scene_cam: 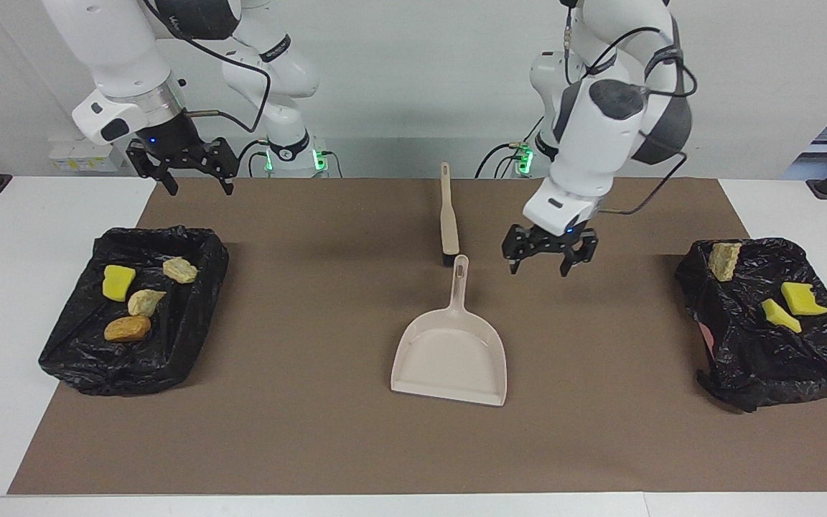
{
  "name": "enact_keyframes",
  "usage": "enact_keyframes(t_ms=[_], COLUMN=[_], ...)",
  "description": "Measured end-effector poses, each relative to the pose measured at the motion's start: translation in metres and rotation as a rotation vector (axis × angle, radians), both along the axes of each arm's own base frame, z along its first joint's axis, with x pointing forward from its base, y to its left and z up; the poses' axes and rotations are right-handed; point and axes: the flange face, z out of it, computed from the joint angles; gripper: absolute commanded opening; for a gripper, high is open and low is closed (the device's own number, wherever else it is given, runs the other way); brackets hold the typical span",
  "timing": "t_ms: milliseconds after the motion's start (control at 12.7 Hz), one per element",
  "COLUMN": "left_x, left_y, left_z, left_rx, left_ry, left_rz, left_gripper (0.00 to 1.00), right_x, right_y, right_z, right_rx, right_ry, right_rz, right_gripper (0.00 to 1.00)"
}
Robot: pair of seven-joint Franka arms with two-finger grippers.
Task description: Sweep and dump trash in bin
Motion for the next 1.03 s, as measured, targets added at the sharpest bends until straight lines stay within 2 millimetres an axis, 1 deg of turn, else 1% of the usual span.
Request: enact_keyframes(t_ms=[79,237,395,474,553,632,791,870,1028], left_x=[-0.005,-0.018,-0.028,-0.031,-0.034,-0.037,-0.040,-0.040,-0.040], left_y=[0.027,0.071,0.104,0.115,0.125,0.130,0.133,0.135,0.136], left_z=[0.023,0.057,0.080,0.089,0.098,0.105,0.121,0.124,0.122], left_rx=[0.006,0.022,0.039,0.044,0.047,0.049,0.049,0.050,0.052], left_ry=[-0.009,-0.009,0.034,0.056,0.076,0.085,0.082,0.083,0.097], left_rz=[-0.016,-0.045,-0.073,-0.083,-0.086,-0.085,-0.084,-0.081,-0.079], left_gripper=[1.00,1.00,1.00,1.00,1.00,1.00,1.00,1.00,1.00], right_x=[0.000,0.000,0.000,0.000,0.000,0.000,0.000,0.000,0.000], right_y=[0.000,0.000,0.000,0.000,0.000,0.000,0.000,0.000,0.000], right_z=[0.000,0.000,0.000,0.000,0.000,0.000,0.000,0.000,0.000], right_rx=[0.000,0.000,0.000,0.000,0.000,0.000,0.000,0.000,0.000], right_ry=[0.000,0.000,0.000,0.000,0.000,0.000,0.000,0.000,0.000], right_rz=[0.000,0.000,0.000,0.000,0.000,0.000,0.000,0.000,0.000], right_gripper=[1.00,1.00,1.00,1.00,1.00,1.00,1.00,1.00,1.00])
